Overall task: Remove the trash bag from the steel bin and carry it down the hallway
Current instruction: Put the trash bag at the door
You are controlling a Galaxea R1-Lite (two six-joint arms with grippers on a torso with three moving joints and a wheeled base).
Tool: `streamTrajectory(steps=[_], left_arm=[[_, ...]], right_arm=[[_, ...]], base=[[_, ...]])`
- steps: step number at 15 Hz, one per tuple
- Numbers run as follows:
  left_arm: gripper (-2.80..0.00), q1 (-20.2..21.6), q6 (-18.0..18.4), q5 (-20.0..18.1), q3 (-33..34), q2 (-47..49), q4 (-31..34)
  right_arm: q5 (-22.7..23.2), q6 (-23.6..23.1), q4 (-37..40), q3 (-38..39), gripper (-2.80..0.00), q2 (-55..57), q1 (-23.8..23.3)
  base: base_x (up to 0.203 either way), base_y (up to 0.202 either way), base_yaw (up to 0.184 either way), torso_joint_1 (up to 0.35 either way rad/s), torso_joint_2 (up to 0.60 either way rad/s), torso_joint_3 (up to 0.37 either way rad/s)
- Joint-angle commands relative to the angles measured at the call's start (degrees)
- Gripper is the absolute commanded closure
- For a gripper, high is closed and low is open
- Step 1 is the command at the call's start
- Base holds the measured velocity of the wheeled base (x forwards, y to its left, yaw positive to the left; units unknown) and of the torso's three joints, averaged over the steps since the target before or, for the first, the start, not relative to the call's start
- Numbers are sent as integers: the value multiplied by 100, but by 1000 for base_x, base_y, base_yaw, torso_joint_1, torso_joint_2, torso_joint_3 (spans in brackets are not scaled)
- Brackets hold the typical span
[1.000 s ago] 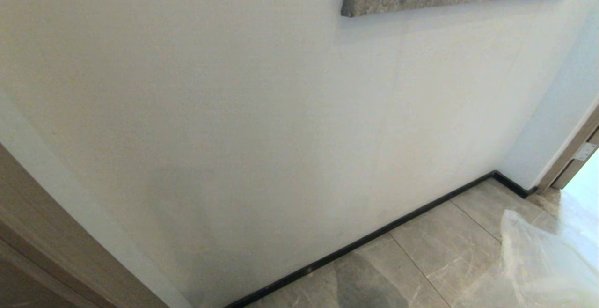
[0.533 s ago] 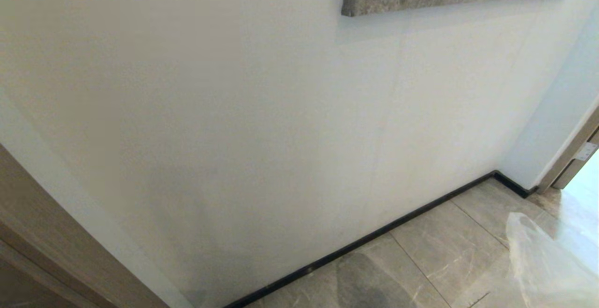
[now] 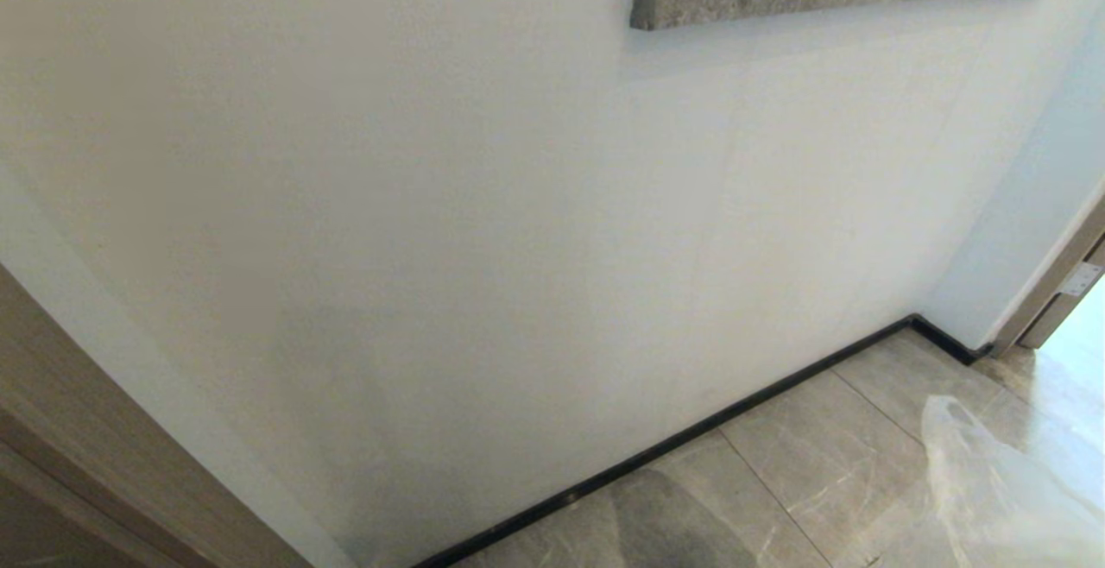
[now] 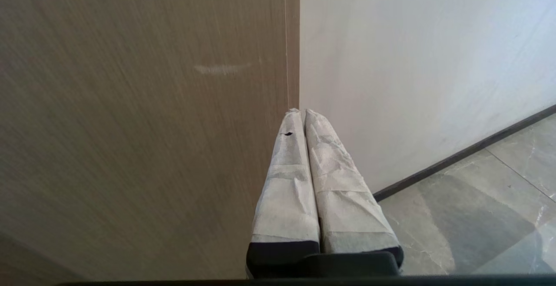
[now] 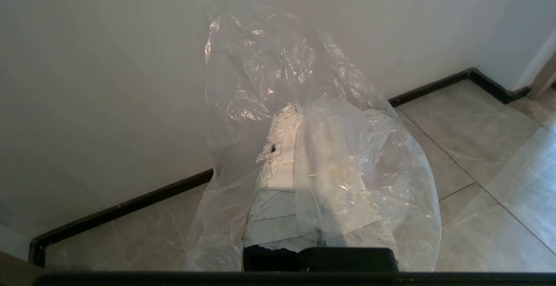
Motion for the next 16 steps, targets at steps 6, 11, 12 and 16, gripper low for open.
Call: streamTrajectory(steps=[6, 11, 12, 16], left_arm=[[0, 0, -7, 0, 0, 0, -1], [0, 0, 1, 0, 0, 0, -1], [0, 0, -7, 0, 0, 0, -1], [0, 0, -7, 0, 0, 0, -1]], right_arm=[[-6, 33, 5, 8, 0, 4, 7], [2, 31, 5, 8, 0, 4, 8], [1, 31, 5, 9, 0, 4, 7], [2, 31, 5, 9, 0, 4, 7]], base=[[0, 0, 0, 0, 0, 0], [0, 0, 0, 0, 0, 0], [0, 0, 0, 0, 0, 0], [0, 0, 0, 3, 3, -101]])
